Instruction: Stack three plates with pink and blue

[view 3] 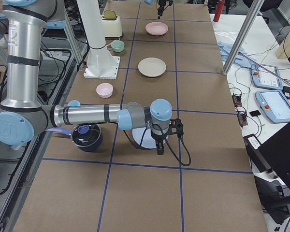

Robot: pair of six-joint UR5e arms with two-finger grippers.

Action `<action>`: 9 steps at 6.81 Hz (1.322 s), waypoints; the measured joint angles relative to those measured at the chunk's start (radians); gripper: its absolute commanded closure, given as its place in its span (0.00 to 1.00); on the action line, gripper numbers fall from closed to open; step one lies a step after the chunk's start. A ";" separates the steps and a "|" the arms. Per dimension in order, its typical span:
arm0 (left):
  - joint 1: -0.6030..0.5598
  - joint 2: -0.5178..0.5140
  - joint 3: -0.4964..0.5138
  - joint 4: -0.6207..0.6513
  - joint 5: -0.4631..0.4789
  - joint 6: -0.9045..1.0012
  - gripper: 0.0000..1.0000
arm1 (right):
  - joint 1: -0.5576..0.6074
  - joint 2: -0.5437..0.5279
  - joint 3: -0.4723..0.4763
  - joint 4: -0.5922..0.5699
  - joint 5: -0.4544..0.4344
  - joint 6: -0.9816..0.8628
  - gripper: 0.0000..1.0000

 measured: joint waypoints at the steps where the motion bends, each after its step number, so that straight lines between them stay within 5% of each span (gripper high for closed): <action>1: 0.010 0.000 0.009 0.000 -0.003 -0.006 0.01 | -0.003 0.000 -0.001 0.000 0.000 0.000 0.00; 8: 0.059 -0.031 0.086 -0.020 -0.004 -0.009 0.04 | -0.015 0.000 -0.002 0.000 0.000 0.000 0.00; 9: 0.068 -0.041 0.100 -0.024 -0.004 -0.009 0.35 | -0.017 0.000 -0.001 0.001 0.000 0.000 0.00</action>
